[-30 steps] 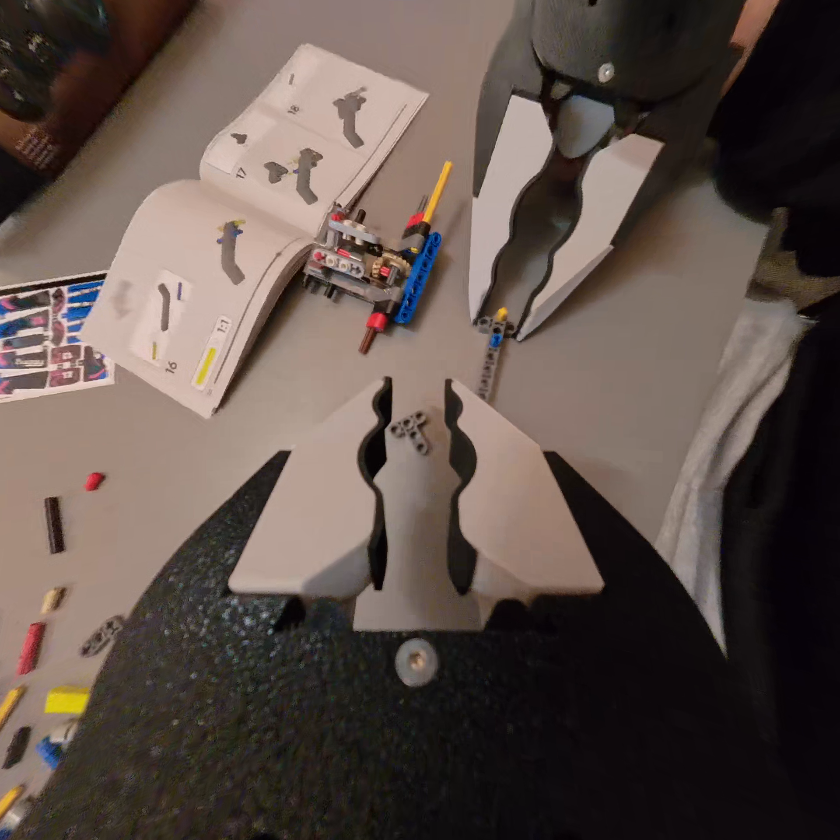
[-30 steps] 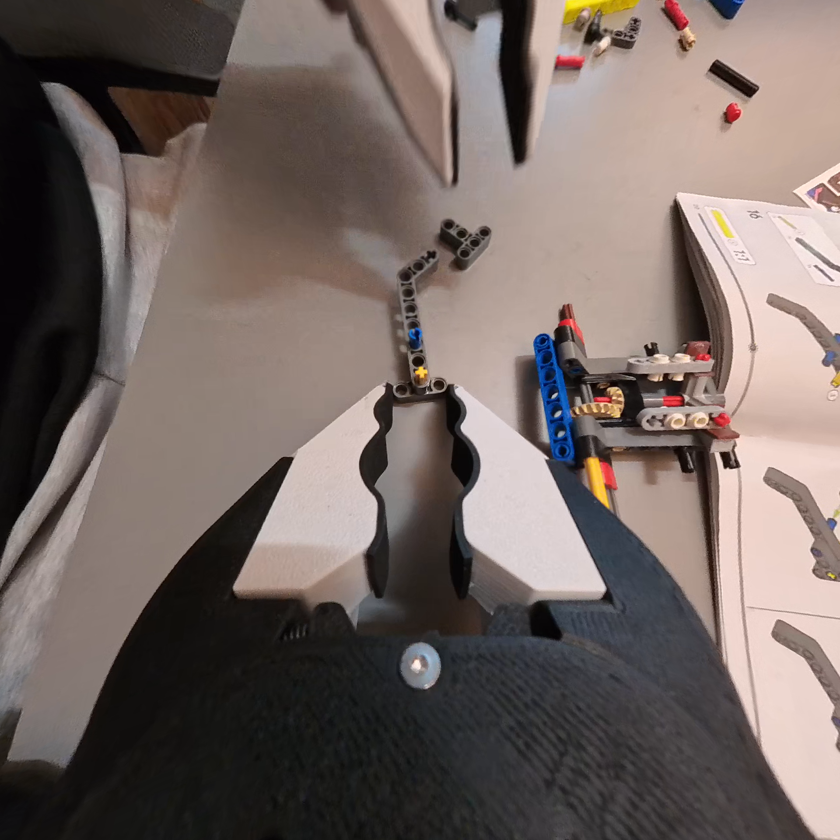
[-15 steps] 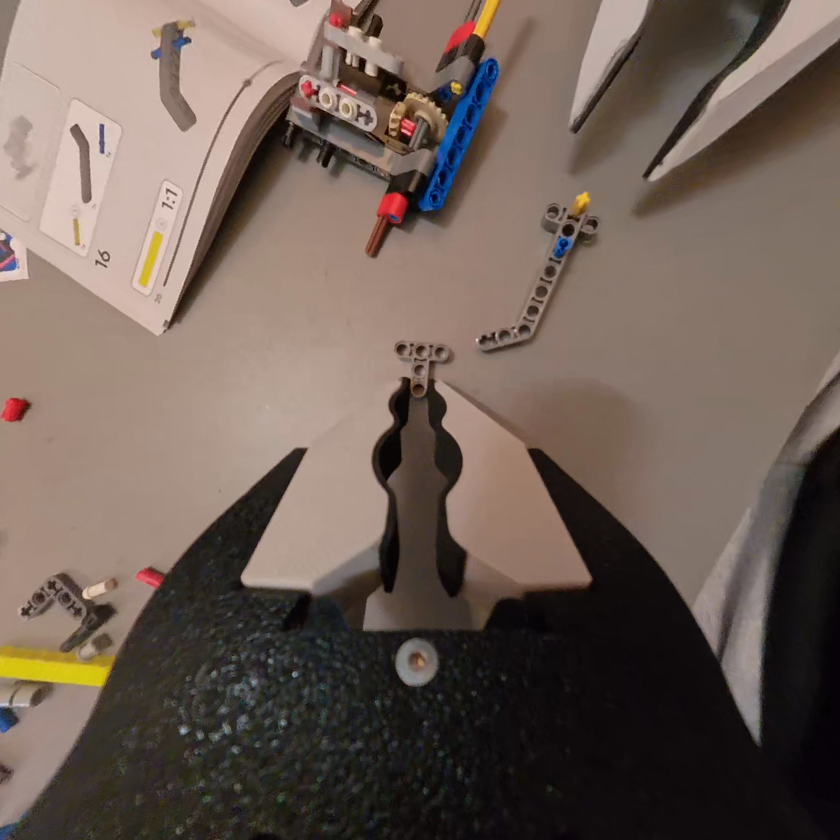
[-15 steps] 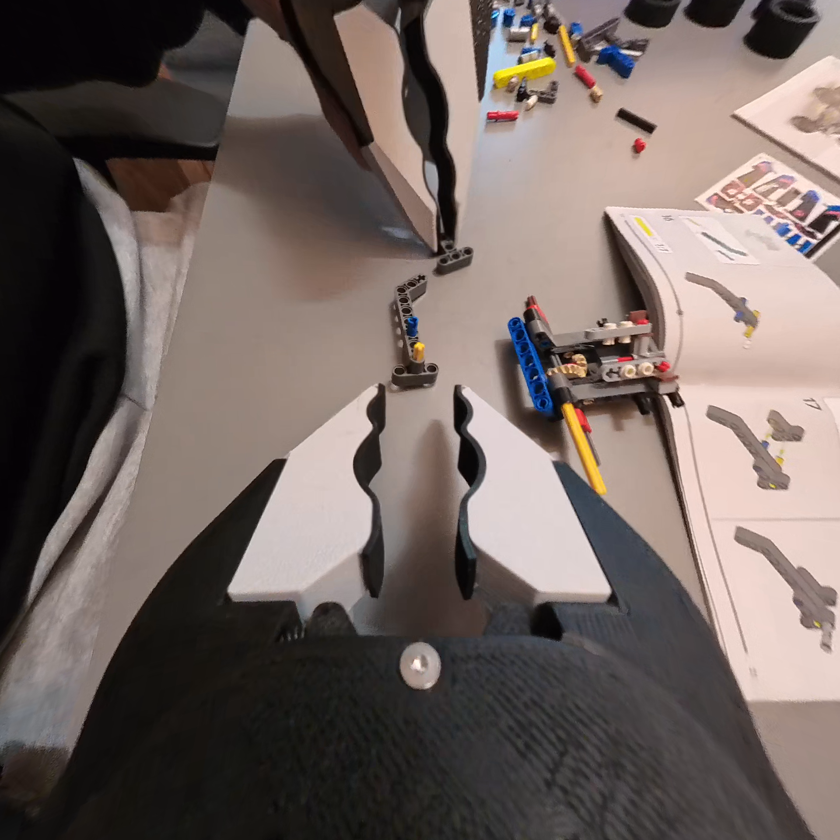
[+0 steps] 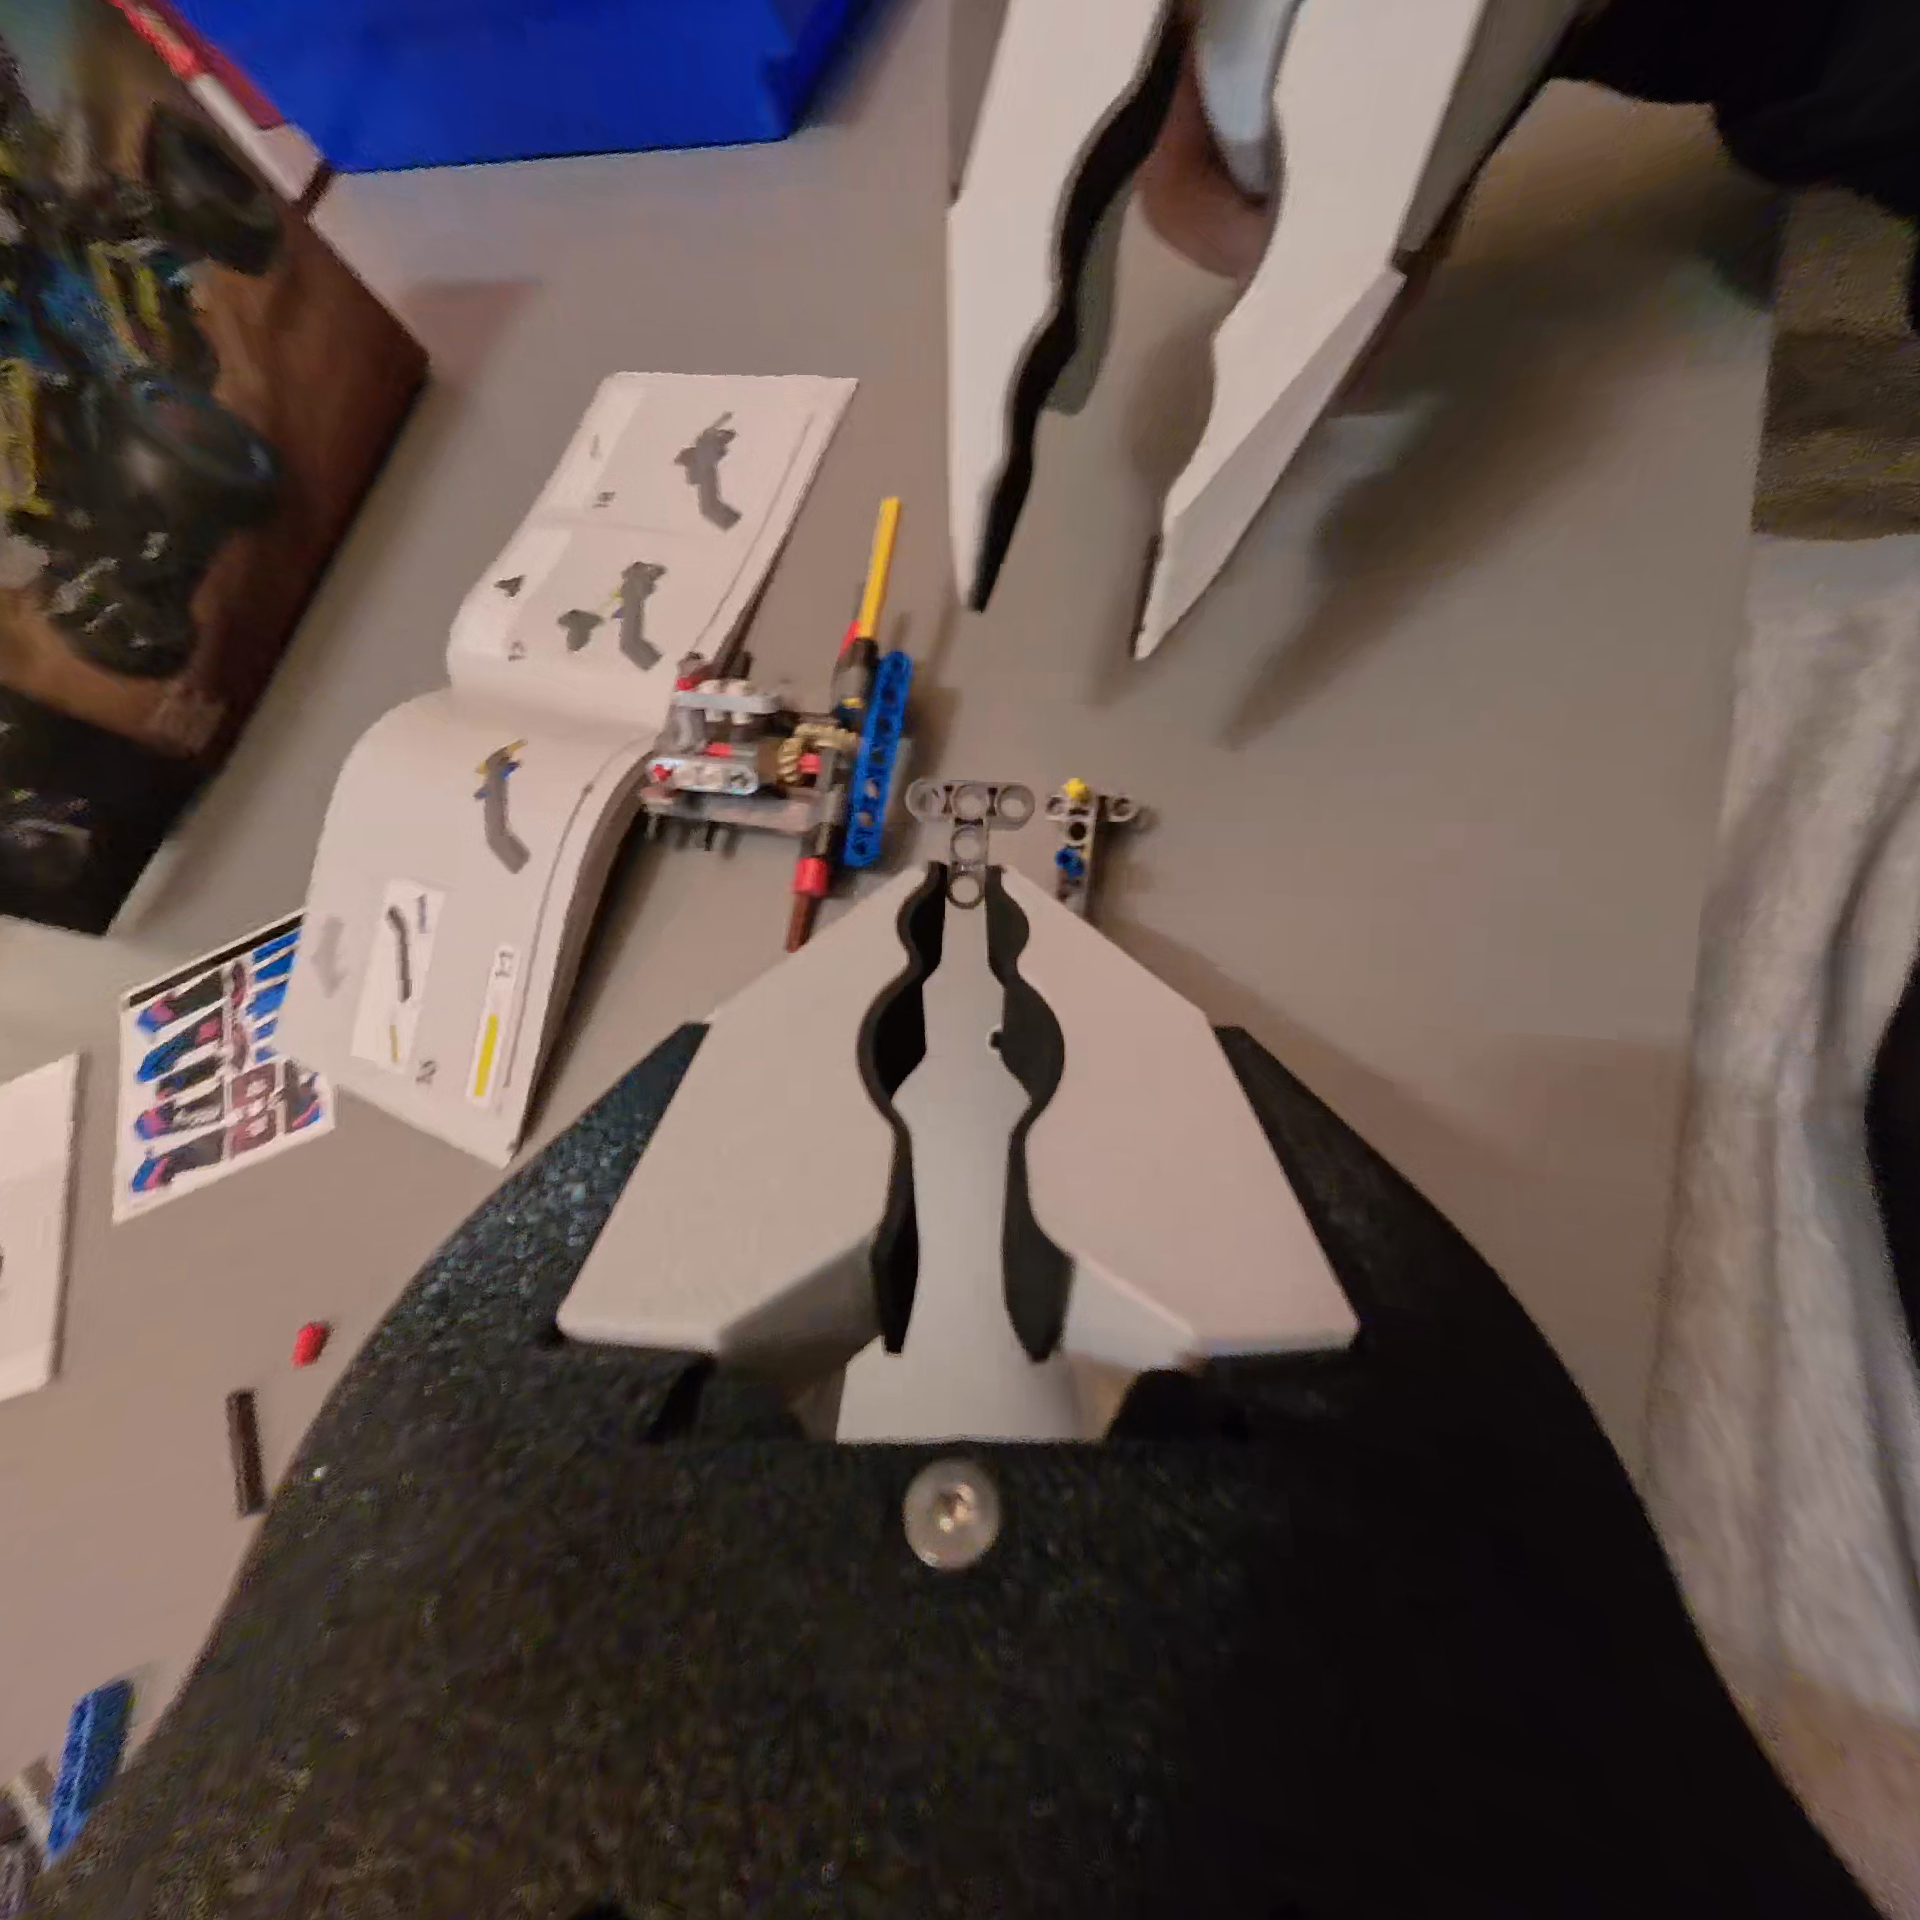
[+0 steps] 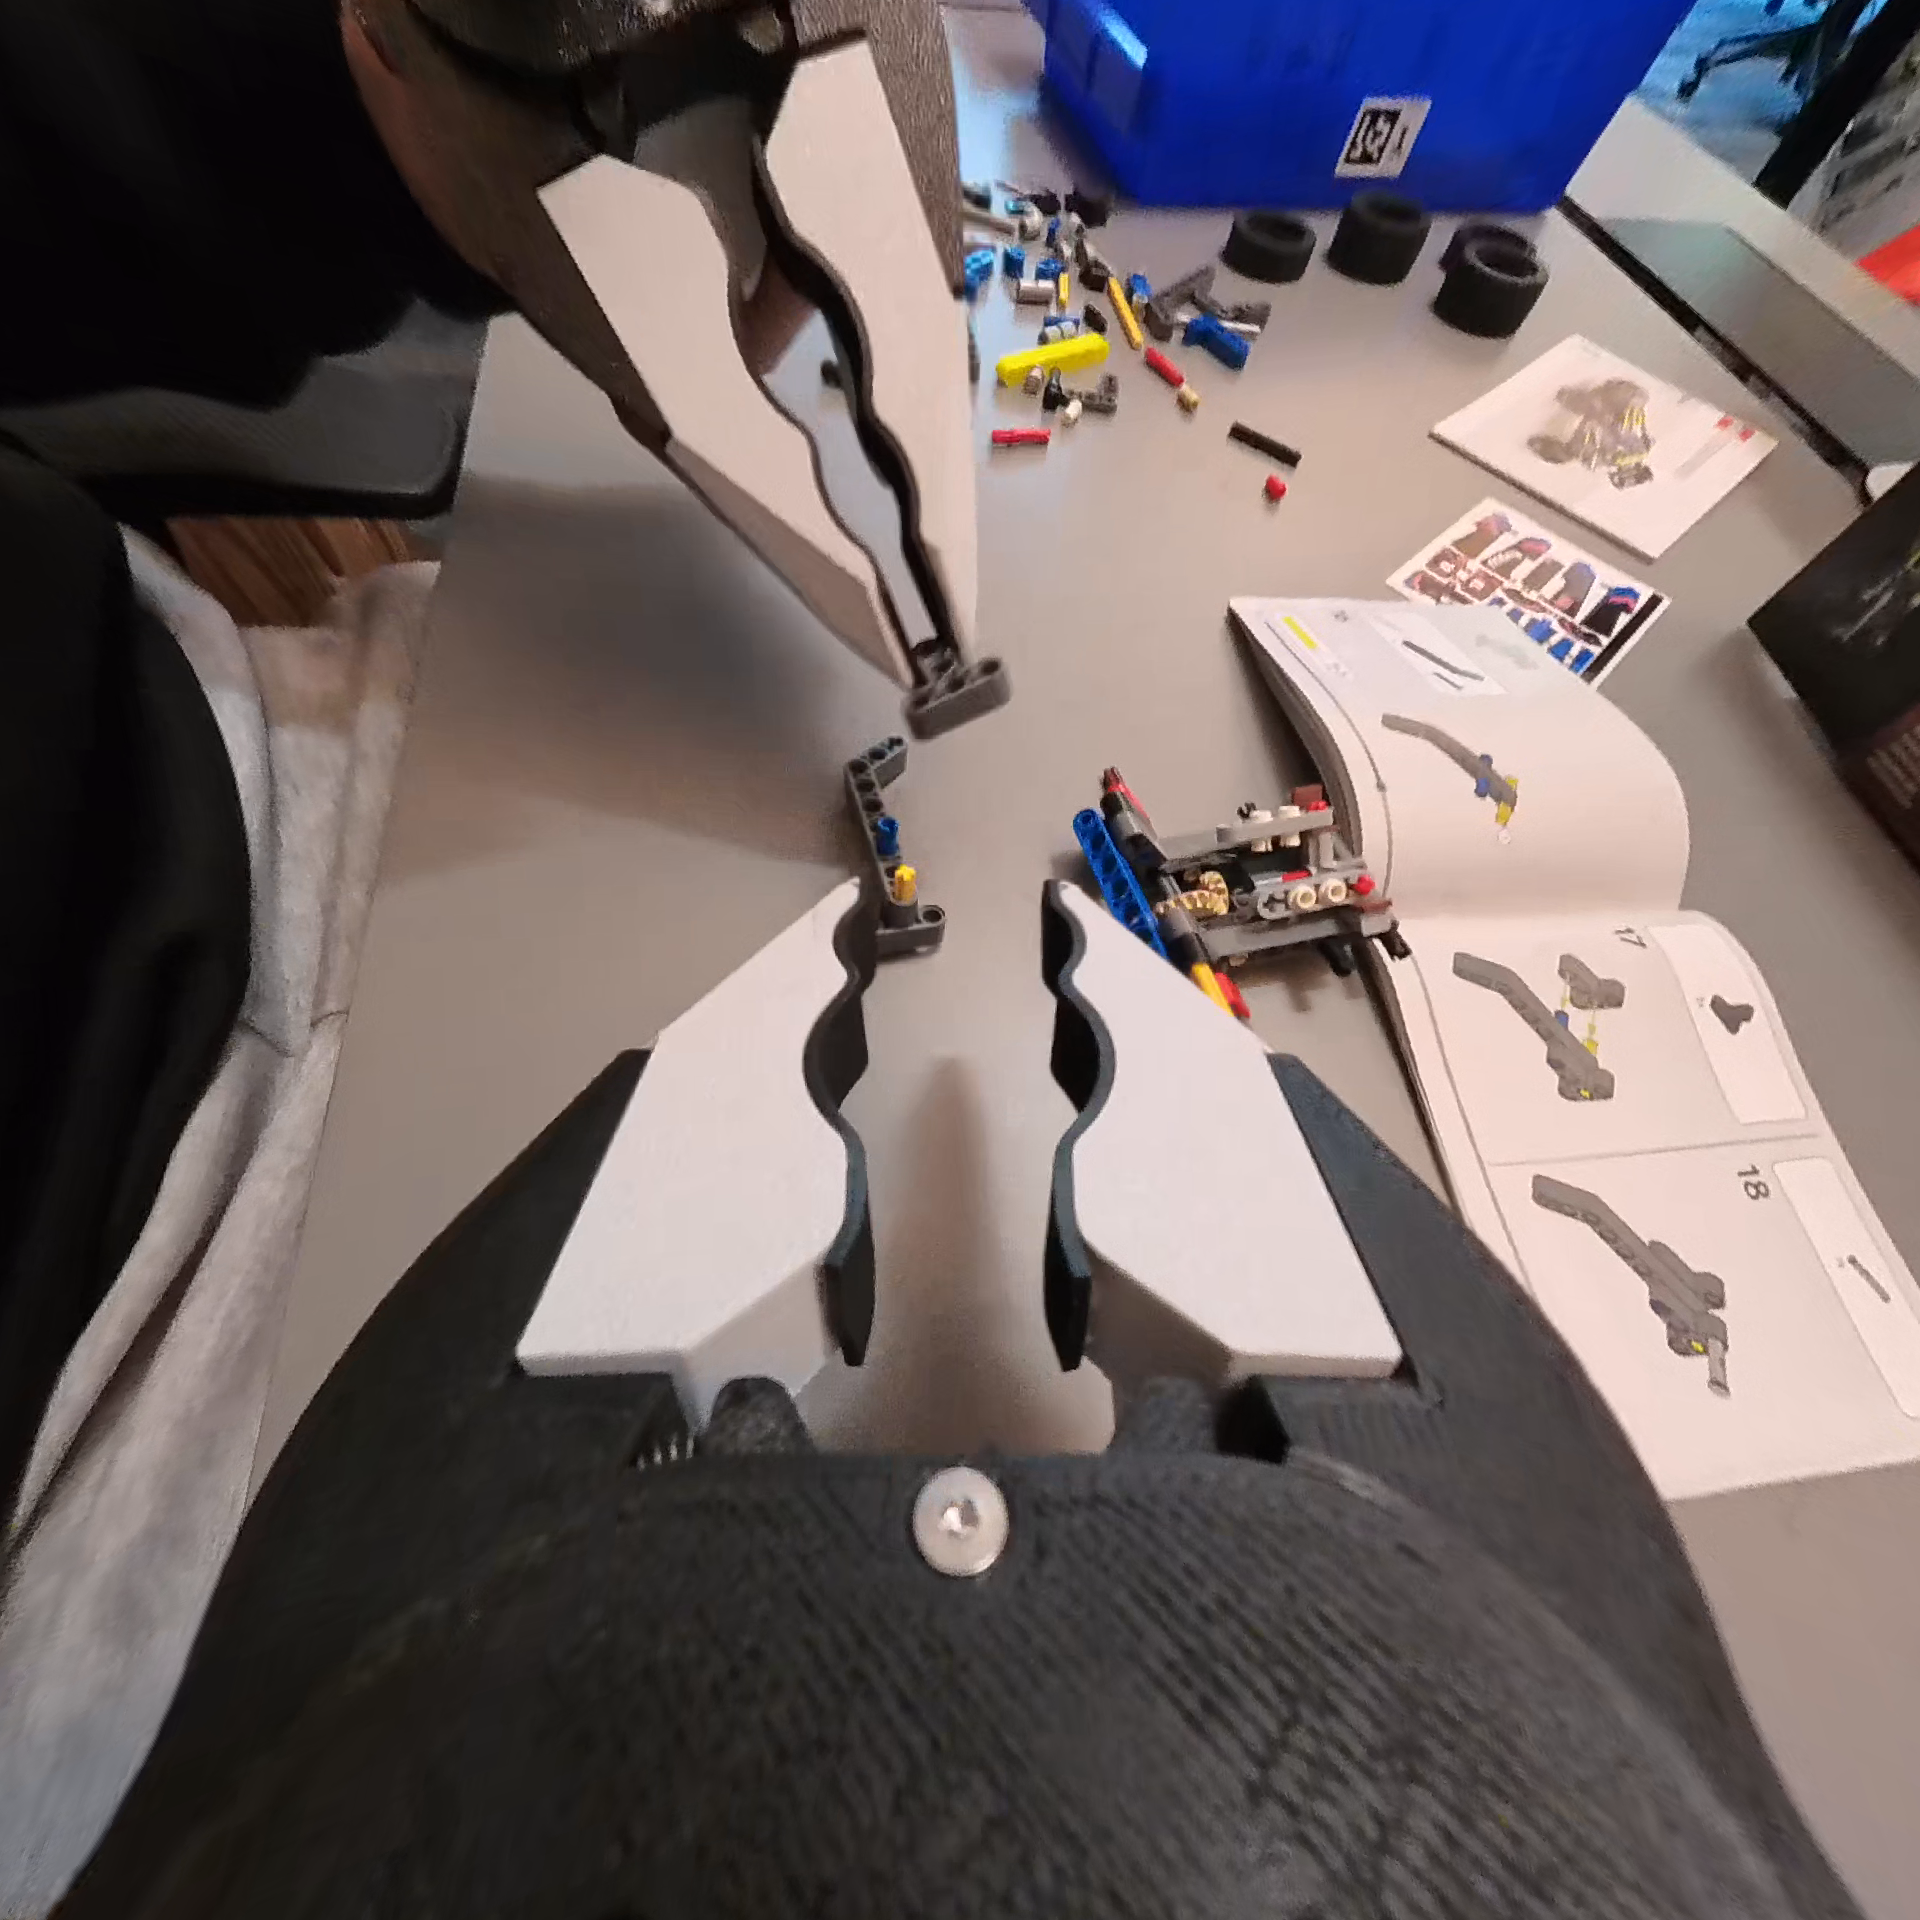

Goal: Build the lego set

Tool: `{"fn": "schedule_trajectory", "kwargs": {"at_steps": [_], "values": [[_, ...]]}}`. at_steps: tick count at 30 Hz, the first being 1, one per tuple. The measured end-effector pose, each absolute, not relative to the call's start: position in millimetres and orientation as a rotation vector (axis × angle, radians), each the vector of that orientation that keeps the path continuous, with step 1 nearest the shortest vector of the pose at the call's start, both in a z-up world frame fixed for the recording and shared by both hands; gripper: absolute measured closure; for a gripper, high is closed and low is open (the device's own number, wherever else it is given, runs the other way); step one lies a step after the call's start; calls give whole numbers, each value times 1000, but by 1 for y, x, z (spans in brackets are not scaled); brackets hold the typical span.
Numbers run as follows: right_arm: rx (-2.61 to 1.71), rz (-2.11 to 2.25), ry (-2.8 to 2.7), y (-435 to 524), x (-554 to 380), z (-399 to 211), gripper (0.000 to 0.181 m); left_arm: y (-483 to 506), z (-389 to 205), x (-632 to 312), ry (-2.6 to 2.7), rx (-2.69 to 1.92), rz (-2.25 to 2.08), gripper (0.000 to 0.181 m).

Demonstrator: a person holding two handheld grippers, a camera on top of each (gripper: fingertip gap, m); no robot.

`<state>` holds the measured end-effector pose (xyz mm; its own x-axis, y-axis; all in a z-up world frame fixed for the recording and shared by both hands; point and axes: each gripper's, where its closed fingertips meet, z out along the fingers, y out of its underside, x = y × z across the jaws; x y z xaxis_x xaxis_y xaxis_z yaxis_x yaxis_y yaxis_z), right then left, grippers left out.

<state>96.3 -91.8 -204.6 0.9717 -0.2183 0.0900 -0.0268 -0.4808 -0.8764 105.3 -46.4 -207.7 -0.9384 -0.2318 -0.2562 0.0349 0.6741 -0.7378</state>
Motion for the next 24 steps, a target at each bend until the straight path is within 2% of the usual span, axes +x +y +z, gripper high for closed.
{"fn": "schedule_trajectory", "kwargs": {"at_steps": [5,10,15,19,21,24], "values": [[-2062,-240,114,-83,95,-208,145,-60,-207,92,2622,-9,-1199,176],[-2006,-207,41,-69,90,-203,146,-65,-213,89,2689,83,-1147,176],[-2053,-224,-22,-67,88,-215,159,-69,-214,88,2715,83,-1142,176],[-2055,-244,-25,-67,90,-217,158,-70,-216,91,2723,28,-1145,176],[-2044,-234,-19,-67,90,-217,150,-70,-217,92,2727,-5,-1151,176],[-2033,-217,-10,-67,90,-215,158,-69,-218,91,2730,-23,-1185,176]]}}
